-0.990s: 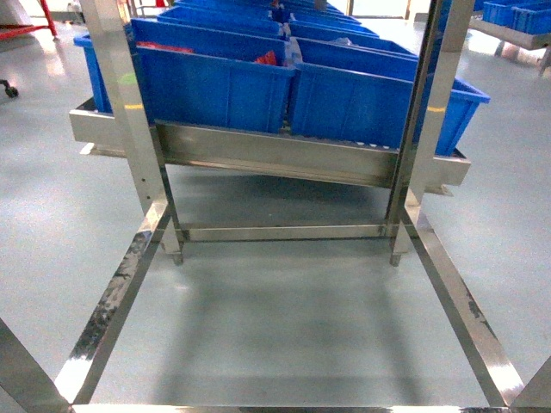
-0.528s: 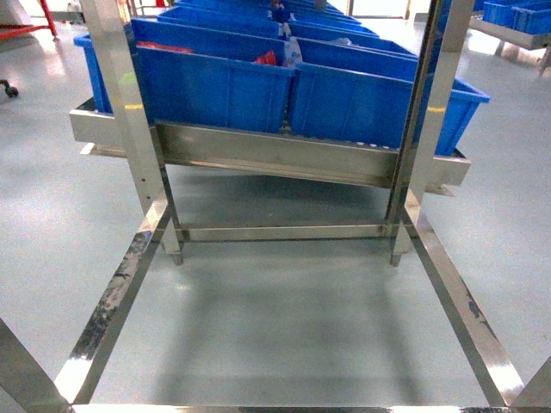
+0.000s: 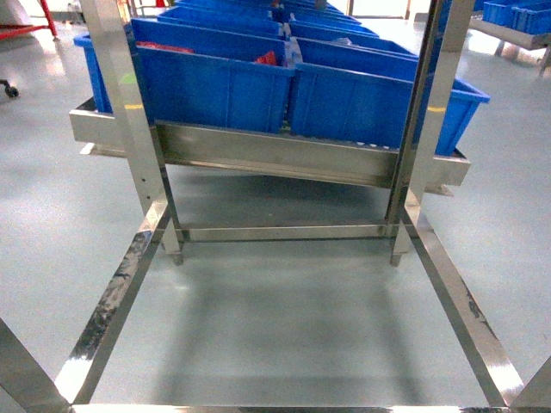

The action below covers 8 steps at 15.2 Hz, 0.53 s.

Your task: Pick capacitor and pack into box

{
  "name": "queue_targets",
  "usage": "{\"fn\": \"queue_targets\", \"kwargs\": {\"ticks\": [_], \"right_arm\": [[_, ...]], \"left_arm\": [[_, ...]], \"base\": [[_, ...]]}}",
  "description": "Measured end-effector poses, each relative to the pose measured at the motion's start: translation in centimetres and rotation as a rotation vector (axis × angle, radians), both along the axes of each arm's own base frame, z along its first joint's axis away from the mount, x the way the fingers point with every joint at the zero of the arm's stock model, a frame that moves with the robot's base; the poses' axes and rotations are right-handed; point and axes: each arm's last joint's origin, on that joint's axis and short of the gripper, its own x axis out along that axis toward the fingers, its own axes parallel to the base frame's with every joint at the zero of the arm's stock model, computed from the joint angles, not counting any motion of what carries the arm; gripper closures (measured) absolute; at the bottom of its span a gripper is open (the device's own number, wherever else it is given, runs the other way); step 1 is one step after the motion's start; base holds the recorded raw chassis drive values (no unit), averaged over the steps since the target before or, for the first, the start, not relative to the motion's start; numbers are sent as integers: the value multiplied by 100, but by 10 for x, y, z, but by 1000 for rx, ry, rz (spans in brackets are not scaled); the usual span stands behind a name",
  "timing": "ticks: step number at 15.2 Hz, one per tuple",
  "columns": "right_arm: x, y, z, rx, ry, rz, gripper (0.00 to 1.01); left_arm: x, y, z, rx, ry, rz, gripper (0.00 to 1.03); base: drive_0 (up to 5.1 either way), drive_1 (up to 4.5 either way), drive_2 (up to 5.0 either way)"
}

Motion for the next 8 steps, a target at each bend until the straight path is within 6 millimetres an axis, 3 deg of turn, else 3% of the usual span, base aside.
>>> {"fn": "queue_targets", "kwargs": {"ticks": [8], "right_arm": [[0, 0, 0, 0, 0, 0, 3]], "left_arm": [[0, 0, 0, 0, 0, 0, 5]], "base": [[0, 0, 0]]}}
